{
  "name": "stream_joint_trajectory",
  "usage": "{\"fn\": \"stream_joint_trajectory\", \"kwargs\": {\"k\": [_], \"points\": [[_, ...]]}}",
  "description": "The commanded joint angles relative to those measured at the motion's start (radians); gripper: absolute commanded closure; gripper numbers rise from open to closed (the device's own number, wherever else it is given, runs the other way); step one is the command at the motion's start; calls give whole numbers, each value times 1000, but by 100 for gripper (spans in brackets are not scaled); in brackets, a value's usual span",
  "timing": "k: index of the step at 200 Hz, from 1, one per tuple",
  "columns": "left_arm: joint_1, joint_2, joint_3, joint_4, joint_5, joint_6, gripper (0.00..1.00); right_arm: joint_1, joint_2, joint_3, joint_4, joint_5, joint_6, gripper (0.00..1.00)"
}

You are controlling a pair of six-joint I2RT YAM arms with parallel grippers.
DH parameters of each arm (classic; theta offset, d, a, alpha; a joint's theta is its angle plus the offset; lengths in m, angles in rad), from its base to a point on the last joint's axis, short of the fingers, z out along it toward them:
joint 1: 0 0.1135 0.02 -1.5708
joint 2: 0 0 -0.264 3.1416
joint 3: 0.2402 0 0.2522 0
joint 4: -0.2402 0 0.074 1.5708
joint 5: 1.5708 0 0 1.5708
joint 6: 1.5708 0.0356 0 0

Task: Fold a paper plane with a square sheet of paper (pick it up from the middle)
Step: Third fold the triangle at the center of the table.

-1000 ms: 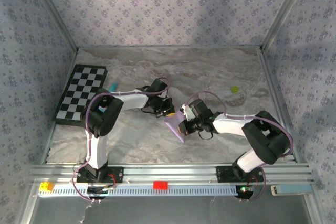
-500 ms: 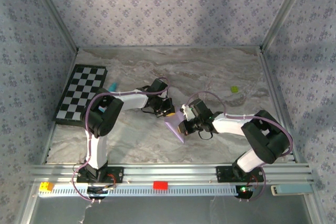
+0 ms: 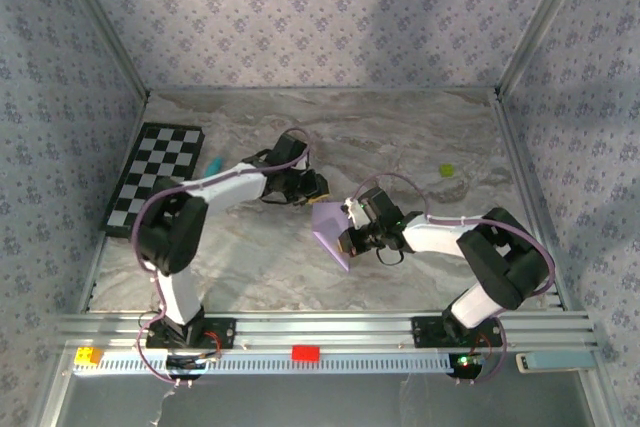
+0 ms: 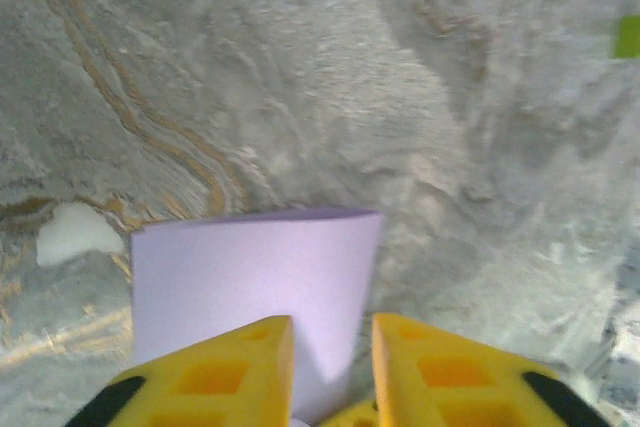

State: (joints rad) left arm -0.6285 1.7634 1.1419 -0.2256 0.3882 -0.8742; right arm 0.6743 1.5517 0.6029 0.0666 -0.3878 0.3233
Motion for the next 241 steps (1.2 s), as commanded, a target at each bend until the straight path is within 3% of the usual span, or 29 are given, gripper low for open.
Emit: {"fn": "stream_joint_trajectory", "kwargs": {"k": [1,30,81,241], "points": [[-5,-97,-131,105,14,-63,81,-4,22,14,-15,41,16,100],[-28,-178,-314,323,69,-176,94,-8,24,13,-15,46,19,100],[-134,-188,-500,648,61,-331,100,-8,21,9,-20,55,25,100],[-177,-58,-534,669,-5,-337,100,-8,19,3,-18,54,28,100]]}}
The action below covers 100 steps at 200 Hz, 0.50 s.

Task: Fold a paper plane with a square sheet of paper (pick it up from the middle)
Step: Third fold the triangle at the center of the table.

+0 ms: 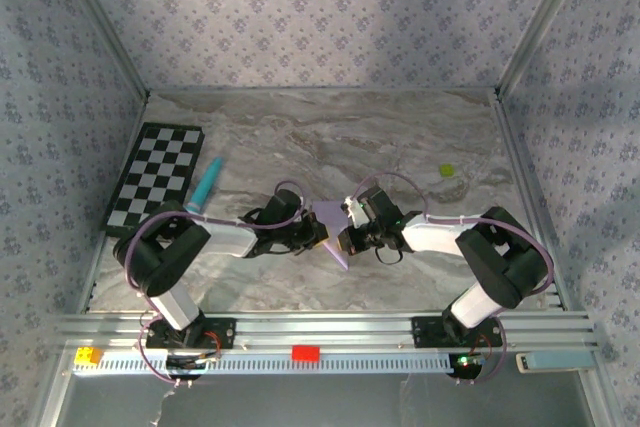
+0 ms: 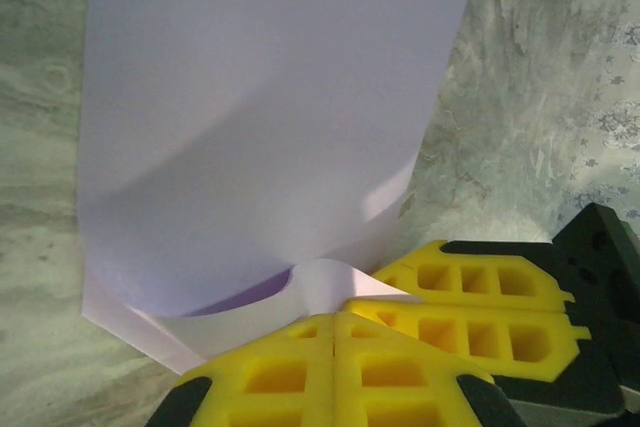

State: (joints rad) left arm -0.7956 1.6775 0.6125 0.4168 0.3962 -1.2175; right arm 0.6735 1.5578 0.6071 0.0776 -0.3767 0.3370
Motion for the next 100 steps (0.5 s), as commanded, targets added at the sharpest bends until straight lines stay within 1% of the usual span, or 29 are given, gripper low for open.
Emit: {"fn": "stream_joint_trajectory", "kwargs": {"k": [1,75,91,100], "points": [[-11,30,-6,27,-13,6,100,-7,13,-1,-29,42,14,100],[-11,48,-26,-62,-58,-7,100,-8,6,5,-31,32,17,100],[-11,50,-19,-72,-59,-3,100,-8,-4,13,-37,27,23,97],[-11,55,-16,-74,-56,0,100,-9,-17,21,-46,25,28,94]]}}
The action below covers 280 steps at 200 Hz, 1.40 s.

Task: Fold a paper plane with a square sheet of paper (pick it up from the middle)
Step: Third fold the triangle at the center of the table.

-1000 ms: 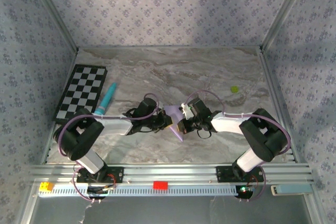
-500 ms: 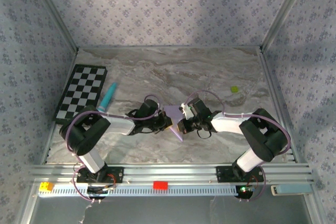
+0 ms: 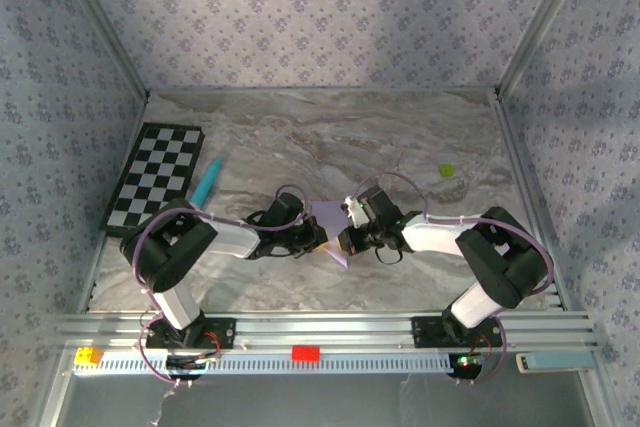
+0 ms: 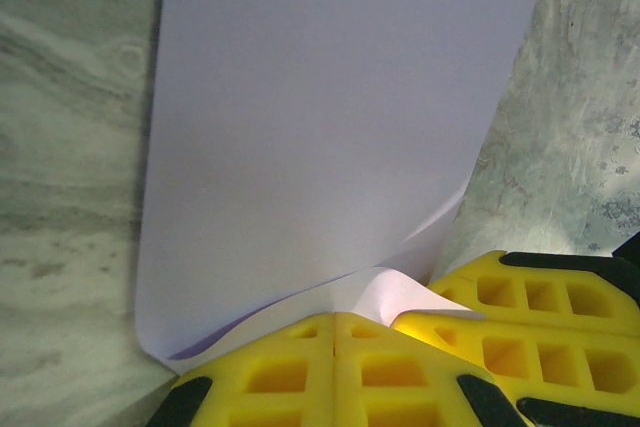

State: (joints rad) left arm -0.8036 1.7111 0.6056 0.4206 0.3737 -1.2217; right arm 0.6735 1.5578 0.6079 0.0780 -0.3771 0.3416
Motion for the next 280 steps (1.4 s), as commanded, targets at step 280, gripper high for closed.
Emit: {"fn": "stream_joint_trajectory", "kwargs": {"k": [280], "points": [[-4,27,31,-136,-27,39,100,78,4,56,-183,-97,187,95]]}}
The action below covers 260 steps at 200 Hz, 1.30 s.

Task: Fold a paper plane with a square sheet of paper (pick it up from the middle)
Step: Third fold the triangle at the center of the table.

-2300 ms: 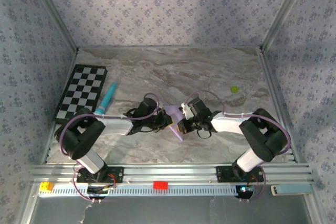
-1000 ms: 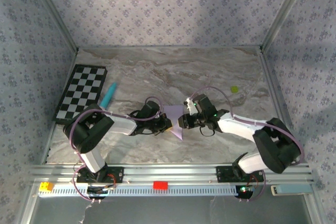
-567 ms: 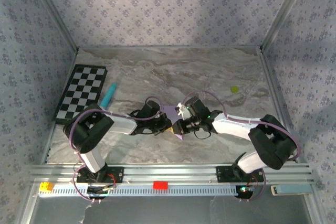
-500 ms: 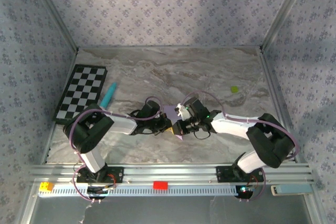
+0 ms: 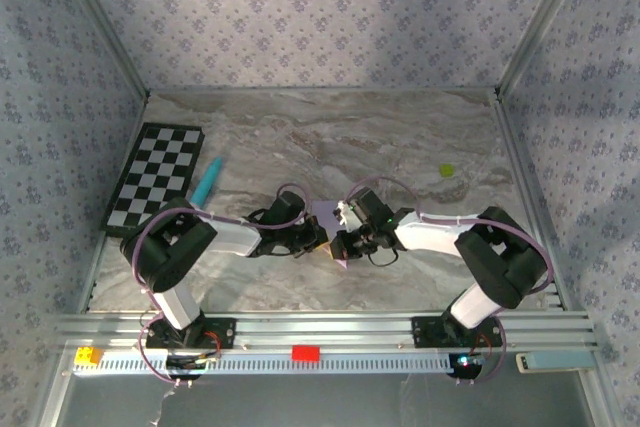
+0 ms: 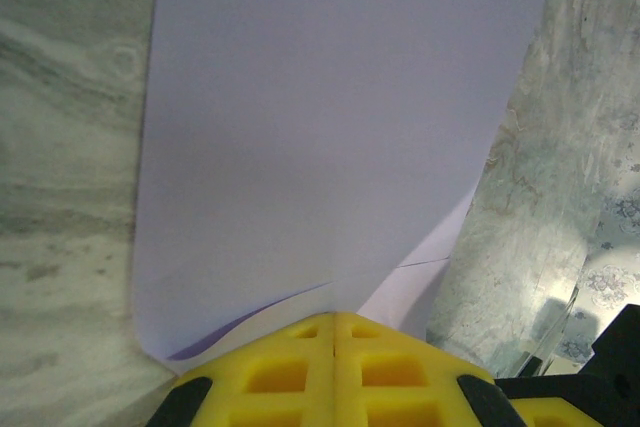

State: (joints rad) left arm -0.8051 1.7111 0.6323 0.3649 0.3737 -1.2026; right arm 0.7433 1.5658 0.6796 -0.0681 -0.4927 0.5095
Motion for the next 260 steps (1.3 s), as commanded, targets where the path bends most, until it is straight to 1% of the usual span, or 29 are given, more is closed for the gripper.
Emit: {"fn": "stream_joint_trajectory", "kwargs": {"k": [1,55,94,119,160,188,242,260], "points": [[-2,27,4,-80,-27,20,100,9,-4,-16,-37,19,19,95],[0,25,3,-87,-30,18,100,18,-37,-67,-32,30,49,95],[0,22,4,-94,-29,20,100,27,-107,-32,-67,49,64,94],[-1,27,9,-94,-29,20,100,32,-69,-7,-59,19,60,94],[-1,27,11,-94,-27,21,100,41,-2,-3,-39,41,68,93],[-1,25,10,-98,-29,23,100,37,0,-41,-41,43,87,93],[1,26,9,-105,-34,23,100,27,-51,-147,45,7,158,92],[1,27,10,-109,-34,22,100,22,-68,-165,48,0,165,92]]}}
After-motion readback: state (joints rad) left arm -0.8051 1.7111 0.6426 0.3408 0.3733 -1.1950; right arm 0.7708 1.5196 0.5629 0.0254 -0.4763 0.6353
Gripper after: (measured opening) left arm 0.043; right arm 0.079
